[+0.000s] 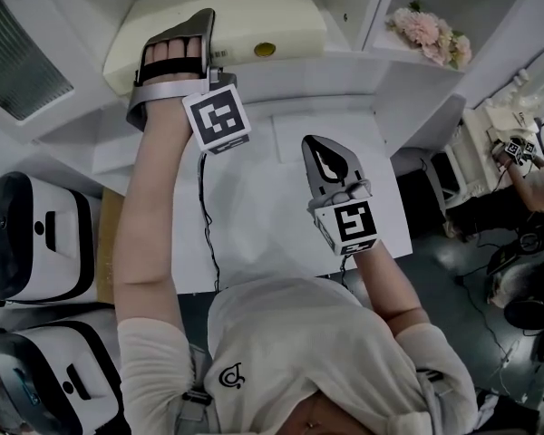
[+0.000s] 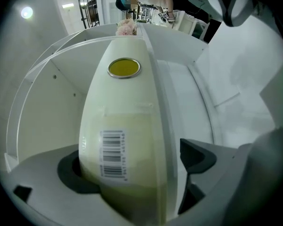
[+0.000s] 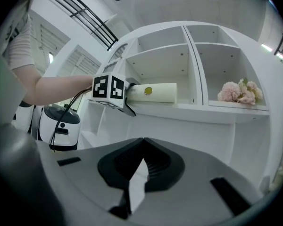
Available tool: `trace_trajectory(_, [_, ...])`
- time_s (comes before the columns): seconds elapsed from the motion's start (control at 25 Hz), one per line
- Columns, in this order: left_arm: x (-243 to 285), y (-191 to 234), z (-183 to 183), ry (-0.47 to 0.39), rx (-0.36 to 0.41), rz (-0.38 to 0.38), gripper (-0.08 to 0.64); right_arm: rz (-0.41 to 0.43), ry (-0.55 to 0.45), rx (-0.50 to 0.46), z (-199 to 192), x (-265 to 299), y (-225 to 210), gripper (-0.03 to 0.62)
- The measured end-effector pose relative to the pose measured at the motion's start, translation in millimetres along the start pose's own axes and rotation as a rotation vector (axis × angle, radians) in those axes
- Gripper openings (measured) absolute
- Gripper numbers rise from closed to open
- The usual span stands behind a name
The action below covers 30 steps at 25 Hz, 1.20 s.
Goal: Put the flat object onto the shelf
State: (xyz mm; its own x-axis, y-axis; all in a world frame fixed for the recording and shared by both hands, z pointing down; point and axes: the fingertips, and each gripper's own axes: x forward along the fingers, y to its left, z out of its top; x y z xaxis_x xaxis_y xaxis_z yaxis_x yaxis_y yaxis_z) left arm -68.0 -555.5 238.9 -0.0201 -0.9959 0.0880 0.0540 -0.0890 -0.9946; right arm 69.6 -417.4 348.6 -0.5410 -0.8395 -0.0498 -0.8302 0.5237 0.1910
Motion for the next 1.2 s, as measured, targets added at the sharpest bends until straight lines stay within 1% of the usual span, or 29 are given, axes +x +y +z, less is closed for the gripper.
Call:
trace_trajectory(0.16, [12.5,0.8,-1.5,0.017,0.002,0.002,0.52,0.002,-0.007,-0.007,0.0,3.8,-2.9,0.008])
trace_trajectory(0.48, [20.9,5.2,-1.8,0.002,0.008,0.024,0.522,-0.009,0.012,0.012,-8.4,10.2,-12.6,0.008])
trace_trajectory(0.64, [17.9,5.4,0.7,-0.025,-0.001,0.027,0.525,-0.01,0.021,-0.002,-5.1,4.1,-10.3,0.008])
trace_trajectory(0.8, [8.3,12.7,0.6,-0.054,-0.001,0.057,0.523,-0.007,-0.022,-0.019,9.8,0.6,-5.5,0.008])
trace_trajectory(0.88, [0.9,16.8,1.1,-0.064,-0.004,0.068,0.528,-0.011,-0.025,-0.024,12.0,-1.9,-5.0,0.008])
trace_trajectory(1.0, [-15.9,19.1,3.3,-0.097,-0.042,0.079,0.526,-0.011,-0.019,-0.02,12.3,-5.4,-0.2,0.008])
trace_trajectory(1.2, [-51.5,21.2,1.3,-0.156,-0.151,0.091,0.525,0.021,-0.007,-0.025,14.3,-8.3,18.9,0.008])
